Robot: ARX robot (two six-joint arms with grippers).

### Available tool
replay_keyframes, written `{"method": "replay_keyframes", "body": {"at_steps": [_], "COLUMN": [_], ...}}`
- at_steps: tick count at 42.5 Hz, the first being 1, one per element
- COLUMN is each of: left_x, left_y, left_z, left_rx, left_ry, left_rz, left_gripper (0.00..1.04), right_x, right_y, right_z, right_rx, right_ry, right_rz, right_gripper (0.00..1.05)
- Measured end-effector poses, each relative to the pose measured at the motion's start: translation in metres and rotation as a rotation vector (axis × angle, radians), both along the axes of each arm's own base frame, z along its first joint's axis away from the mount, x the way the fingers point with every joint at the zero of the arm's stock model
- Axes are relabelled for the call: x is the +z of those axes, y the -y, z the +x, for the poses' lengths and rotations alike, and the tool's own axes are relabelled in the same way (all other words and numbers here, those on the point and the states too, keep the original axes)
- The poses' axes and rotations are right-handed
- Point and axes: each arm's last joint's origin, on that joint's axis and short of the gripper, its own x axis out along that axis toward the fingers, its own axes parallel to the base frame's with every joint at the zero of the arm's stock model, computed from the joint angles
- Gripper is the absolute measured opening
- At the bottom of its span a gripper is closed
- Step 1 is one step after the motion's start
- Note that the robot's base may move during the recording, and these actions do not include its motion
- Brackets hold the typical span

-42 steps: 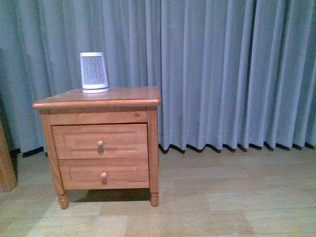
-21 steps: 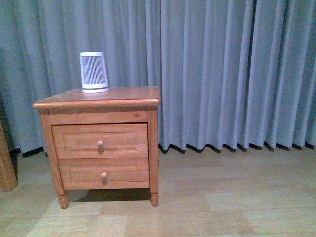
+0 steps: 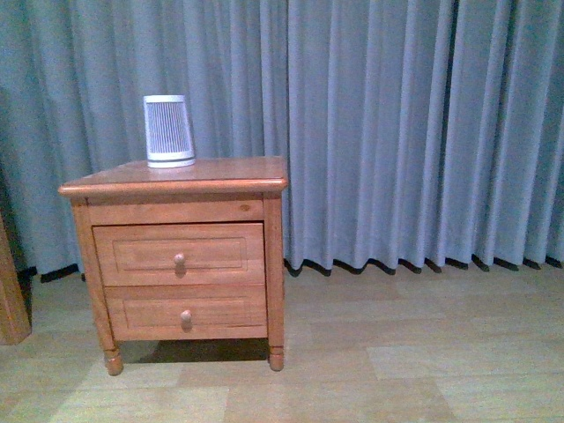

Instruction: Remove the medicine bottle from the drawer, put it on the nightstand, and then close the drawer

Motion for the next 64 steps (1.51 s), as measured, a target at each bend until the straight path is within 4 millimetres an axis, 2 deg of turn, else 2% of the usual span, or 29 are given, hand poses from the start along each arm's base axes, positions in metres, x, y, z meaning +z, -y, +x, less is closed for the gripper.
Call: {"method": "replay_keyframes", "body": {"at_steps": [62, 64], "left_x": [0.0000, -0.0009], "left_y": [0.0000, 0.0002], "left_z": [0.0000, 0.0002], "left_rx": [0.000, -0.026], "left_ry": [0.000, -0.046], "left_rz": [0.000, -0.031], "left_gripper": [0.98, 0.98], "right_x": [0.0000, 0.0000], "right_y": [0.0000, 0.0000], "right_z": [0.0000, 0.0000], "right_rx": [0.000, 0.000], "right_ry": [0.000, 0.000], "right_rz": [0.000, 0.000], "right_gripper": [0.98, 0.98]}}
